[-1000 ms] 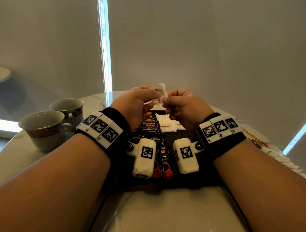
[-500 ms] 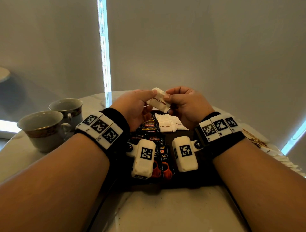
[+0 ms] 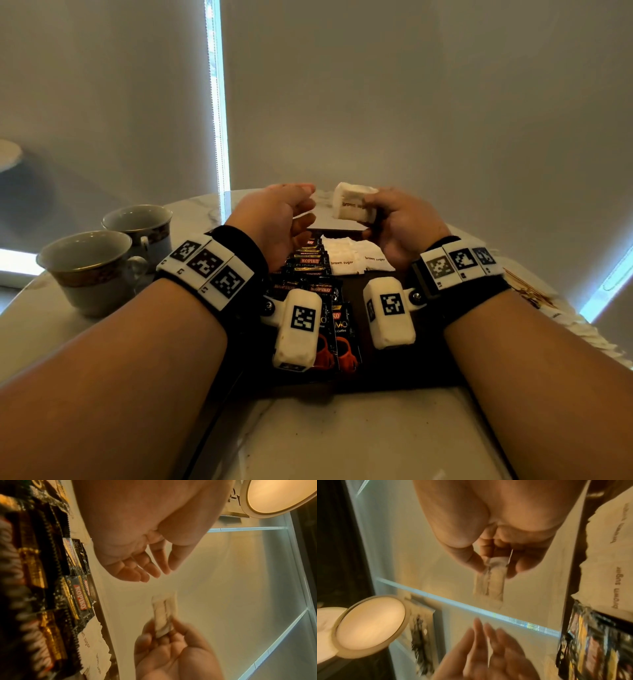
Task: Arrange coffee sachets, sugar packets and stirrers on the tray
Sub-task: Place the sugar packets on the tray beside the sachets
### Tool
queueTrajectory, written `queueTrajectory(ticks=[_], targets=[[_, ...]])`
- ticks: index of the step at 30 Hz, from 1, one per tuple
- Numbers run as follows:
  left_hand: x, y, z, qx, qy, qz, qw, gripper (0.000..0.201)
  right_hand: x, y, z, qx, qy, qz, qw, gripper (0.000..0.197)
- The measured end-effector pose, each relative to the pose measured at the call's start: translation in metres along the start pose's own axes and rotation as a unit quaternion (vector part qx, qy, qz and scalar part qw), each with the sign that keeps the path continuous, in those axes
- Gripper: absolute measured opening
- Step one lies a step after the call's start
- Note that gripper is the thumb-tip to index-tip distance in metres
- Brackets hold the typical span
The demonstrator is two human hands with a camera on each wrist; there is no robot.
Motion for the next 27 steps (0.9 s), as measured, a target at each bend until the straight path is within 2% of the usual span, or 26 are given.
queueTrajectory(ticks=[2, 4, 6, 8, 10, 13, 16, 19, 27], targets=[[-0.001, 0.001, 0.001, -0.005, 0.0, -0.032, 0.999, 0.025, -0.014, 0.027, 0.009, -0.069, -0.036, -0.01, 0.997, 0.019], [-0.003, 0.001, 0.002, -0.016, -0.005, -0.055, 0.998, 0.037, -0.032, 0.053, 0.013, -0.124, -0.088, -0.044, 0.987, 0.015], [-0.004, 0.0, 0.003, -0.021, -0.015, -0.067, 0.997, 0.047, -0.048, 0.069, 0.017, -0.154, -0.136, -0.057, 0.977, 0.015], [-0.005, 0.0, 0.003, -0.026, -0.021, -0.065, 0.997, 0.049, -0.059, 0.08, 0.021, -0.171, -0.162, -0.087, 0.968, 0.024], [-0.005, 0.002, 0.003, -0.032, -0.028, -0.048, 0.998, 0.05, -0.067, 0.087, 0.025, -0.166, -0.186, -0.131, 0.959, 0.032], [-0.007, 0.004, 0.002, -0.037, -0.036, -0.033, 0.998, 0.05, -0.071, 0.091, 0.021, -0.162, -0.206, -0.147, 0.954, 0.034], [-0.008, 0.004, 0.001, -0.04, -0.04, -0.033, 0.998, 0.051, -0.069, 0.093, 0.018, -0.177, -0.2, -0.142, 0.953, 0.028], [-0.009, 0.004, 0.0, -0.042, -0.042, -0.027, 0.998, 0.051, -0.068, 0.089, 0.016, -0.163, -0.203, -0.152, 0.953, 0.021], [-0.008, 0.004, -0.002, -0.046, -0.039, -0.021, 0.998, 0.051, -0.064, 0.083, 0.016, -0.13, -0.199, -0.243, 0.941, 0.011]])
Point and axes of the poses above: each hand's wrist, its own z-axis towards the middle knuckle, its own y-axis out of the back of the hand, x = y × z, the point moved 9 cm from there along z, towards the middle knuckle, and after that the axes turned 3 degrees about -z, right-handed, at the moved point
